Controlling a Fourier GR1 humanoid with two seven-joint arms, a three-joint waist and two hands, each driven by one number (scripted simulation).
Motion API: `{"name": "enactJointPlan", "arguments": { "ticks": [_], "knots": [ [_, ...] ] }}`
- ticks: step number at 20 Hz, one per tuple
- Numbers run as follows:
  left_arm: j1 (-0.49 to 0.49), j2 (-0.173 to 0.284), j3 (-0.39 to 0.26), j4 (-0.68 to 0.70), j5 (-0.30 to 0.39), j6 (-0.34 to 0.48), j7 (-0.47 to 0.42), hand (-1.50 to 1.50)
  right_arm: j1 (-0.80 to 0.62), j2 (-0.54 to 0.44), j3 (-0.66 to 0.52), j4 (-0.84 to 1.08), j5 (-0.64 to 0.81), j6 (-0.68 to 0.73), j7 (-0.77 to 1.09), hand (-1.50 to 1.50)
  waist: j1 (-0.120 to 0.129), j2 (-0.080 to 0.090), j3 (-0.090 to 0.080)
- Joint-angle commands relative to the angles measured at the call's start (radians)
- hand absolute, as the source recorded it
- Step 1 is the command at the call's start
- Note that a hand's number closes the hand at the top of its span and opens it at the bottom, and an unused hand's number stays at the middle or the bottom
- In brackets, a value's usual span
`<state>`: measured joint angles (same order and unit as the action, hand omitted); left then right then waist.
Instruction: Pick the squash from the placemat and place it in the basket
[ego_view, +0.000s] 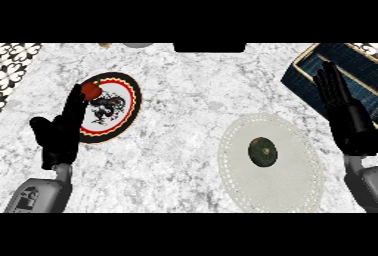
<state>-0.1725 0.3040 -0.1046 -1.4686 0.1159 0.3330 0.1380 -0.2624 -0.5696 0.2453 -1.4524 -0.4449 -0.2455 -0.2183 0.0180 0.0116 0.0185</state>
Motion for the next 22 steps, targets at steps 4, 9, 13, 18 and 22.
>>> {"name": "enactJointPlan", "arguments": {
  "ticks": [4, 9, 13, 18, 22],
  "knots": [
    [-0.029, 0.075, 0.047, 0.043, 0.041, -0.110, 0.028, 0.00, -0.158, -0.019, -0.160, 0.101, -0.168, 0.291, -0.126, 1.50, -0.001, -0.006, -0.017],
    [-0.047, 0.069, 0.018, 0.053, 0.080, -0.180, 0.062, 0.00, -0.172, -0.103, 0.112, 0.037, 0.253, 0.344, -0.349, -1.50, 0.027, 0.000, -0.019],
    [-0.060, 0.089, 0.063, 0.086, 0.107, -0.199, 0.074, 0.00, -0.126, 0.170, 0.272, -0.004, 0.473, 0.003, -0.353, -1.50, -0.004, -0.010, -0.019],
    [0.003, 0.132, 0.104, 0.113, 0.123, -0.280, 0.005, 0.00, -0.171, 0.242, 0.336, -0.125, 0.609, -0.121, 0.047, -1.50, -0.019, -0.017, -0.021],
    [-0.025, 0.121, 0.104, 0.103, 0.130, -0.257, 0.064, 0.00, -0.253, 0.142, 0.355, -0.248, 0.644, -0.002, 0.418, -1.50, -0.032, -0.026, -0.023]
  ]
}}
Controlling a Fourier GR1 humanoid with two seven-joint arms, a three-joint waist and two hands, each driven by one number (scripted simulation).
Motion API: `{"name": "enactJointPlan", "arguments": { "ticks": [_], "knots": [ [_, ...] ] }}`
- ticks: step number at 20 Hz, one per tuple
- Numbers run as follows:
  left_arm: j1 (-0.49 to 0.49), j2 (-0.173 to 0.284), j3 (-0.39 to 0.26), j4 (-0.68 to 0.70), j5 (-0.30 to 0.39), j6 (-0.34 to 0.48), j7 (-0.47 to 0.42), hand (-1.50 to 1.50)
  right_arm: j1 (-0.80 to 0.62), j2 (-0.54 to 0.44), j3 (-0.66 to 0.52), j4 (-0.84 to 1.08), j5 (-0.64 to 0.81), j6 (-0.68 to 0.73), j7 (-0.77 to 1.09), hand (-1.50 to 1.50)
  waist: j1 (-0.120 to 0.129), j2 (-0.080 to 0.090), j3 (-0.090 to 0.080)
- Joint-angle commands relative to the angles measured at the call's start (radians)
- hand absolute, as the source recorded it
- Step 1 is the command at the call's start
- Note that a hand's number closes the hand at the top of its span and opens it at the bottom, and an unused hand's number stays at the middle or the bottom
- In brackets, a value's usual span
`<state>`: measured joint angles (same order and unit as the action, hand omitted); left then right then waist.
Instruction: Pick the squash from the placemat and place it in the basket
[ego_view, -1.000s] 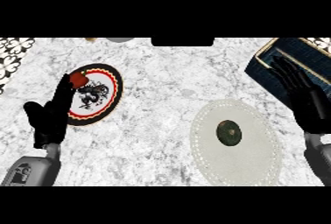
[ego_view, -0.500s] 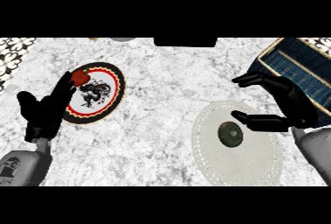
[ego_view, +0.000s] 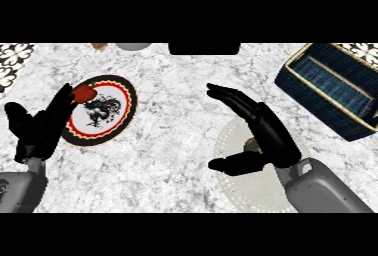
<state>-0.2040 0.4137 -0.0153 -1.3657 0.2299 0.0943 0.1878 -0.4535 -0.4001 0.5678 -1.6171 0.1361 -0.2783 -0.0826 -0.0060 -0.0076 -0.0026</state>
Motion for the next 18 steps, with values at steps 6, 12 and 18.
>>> {"name": "enactJointPlan", "arguments": {
  "ticks": [6, 12, 18],
  "knots": [
    [0.043, 0.008, 0.008, 0.006, -0.011, -0.004, -0.019, 0.00, -0.218, -0.286, -0.018, -0.058, 0.218, 0.212, 0.609, -1.50, -0.028, -0.019, -0.007],
    [0.011, -0.018, 0.000, 0.020, -0.011, -0.018, -0.034, 0.00, -0.383, -0.344, -0.104, -0.164, 0.042, 0.526, 0.934, -1.50, -0.010, 0.000, -0.001],
    [0.062, -0.040, -0.017, -0.073, -0.026, 0.014, 0.008, 0.00, -0.305, -0.442, -0.221, -0.242, -0.260, 0.755, 0.999, -1.50, -0.006, -0.002, 0.003]
  ]
}}
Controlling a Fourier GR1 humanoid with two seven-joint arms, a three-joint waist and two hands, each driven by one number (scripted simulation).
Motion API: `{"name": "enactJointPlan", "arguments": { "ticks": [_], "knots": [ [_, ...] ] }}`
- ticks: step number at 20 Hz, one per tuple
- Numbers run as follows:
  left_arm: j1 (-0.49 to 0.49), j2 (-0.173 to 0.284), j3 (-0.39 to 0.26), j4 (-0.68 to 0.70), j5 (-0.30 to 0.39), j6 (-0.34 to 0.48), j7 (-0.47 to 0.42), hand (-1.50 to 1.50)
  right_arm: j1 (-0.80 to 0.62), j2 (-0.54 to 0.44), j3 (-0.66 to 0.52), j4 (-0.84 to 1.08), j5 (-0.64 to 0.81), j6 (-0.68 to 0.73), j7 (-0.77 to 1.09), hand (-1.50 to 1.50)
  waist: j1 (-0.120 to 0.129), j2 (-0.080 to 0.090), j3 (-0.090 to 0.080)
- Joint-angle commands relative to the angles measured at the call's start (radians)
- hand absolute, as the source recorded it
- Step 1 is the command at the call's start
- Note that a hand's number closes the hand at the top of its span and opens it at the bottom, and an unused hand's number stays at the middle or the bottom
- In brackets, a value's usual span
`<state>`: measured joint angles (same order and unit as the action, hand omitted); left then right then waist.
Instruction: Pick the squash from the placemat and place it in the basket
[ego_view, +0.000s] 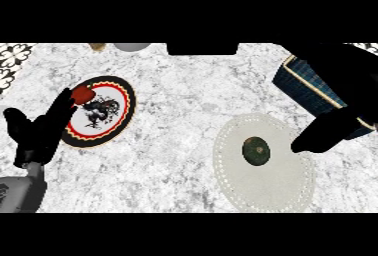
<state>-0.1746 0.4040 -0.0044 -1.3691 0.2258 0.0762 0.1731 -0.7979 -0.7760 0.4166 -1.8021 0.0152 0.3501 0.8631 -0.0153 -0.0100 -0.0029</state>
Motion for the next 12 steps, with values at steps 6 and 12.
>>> {"name": "enactJointPlan", "arguments": {
  "ticks": [6, 12],
  "knots": [
    [0.011, 0.024, 0.051, -0.007, 0.019, -0.060, -0.001, 0.00, 0.188, -0.075, -0.224, -0.113, -0.247, 0.145, -0.006, -1.50, 0.007, 0.007, 0.003],
    [-0.031, -0.025, 0.024, 0.004, -0.036, -0.011, 0.032, 0.00, 0.460, -0.051, -0.382, -0.277, -0.136, 0.078, -0.164, -1.50, 0.001, 0.009, 0.004]
  ]
}}
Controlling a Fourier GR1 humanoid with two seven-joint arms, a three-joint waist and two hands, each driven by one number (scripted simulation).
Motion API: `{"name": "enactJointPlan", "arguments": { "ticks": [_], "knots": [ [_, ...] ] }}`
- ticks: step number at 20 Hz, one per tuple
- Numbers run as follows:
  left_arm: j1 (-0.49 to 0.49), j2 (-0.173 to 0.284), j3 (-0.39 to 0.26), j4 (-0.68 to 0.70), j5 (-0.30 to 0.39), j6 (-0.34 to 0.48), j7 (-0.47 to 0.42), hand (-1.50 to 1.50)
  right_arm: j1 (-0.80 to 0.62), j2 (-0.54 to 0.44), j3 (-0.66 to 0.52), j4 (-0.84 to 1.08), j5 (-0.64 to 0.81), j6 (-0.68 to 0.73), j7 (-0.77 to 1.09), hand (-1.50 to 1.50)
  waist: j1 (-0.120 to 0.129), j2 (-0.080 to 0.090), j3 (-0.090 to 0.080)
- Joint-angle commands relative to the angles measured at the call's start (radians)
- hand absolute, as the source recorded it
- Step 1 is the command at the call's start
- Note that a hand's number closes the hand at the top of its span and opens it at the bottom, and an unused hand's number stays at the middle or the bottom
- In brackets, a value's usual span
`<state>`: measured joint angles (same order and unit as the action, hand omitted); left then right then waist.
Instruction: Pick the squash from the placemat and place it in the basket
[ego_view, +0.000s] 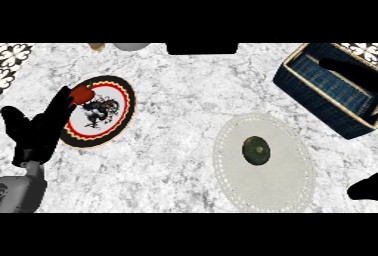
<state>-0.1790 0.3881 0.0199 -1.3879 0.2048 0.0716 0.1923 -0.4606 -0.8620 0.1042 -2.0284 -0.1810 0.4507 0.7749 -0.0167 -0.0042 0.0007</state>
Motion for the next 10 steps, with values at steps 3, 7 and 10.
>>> {"name": "enactJointPlan", "arguments": {
  "ticks": [3, 7, 10],
  "knots": [
    [-0.003, -0.032, -0.002, -0.034, -0.028, 0.020, 0.022, 0.00, 0.250, 0.089, -0.094, -0.135, 0.090, -0.030, -0.118, -1.50, 0.007, 0.001, 0.000],
    [-0.016, -0.026, 0.018, 0.013, -0.027, -0.009, -0.001, 0.00, 0.435, 0.176, -0.025, -0.120, 0.338, -0.075, -0.354, -1.50, 0.002, 0.003, 0.001],
    [0.036, -0.015, 0.022, -0.023, -0.024, -0.037, -0.008, 0.00, 0.470, 0.258, 0.033, -0.024, 0.486, -0.164, -0.480, -1.50, 0.015, 0.004, 0.001]
  ]
}}
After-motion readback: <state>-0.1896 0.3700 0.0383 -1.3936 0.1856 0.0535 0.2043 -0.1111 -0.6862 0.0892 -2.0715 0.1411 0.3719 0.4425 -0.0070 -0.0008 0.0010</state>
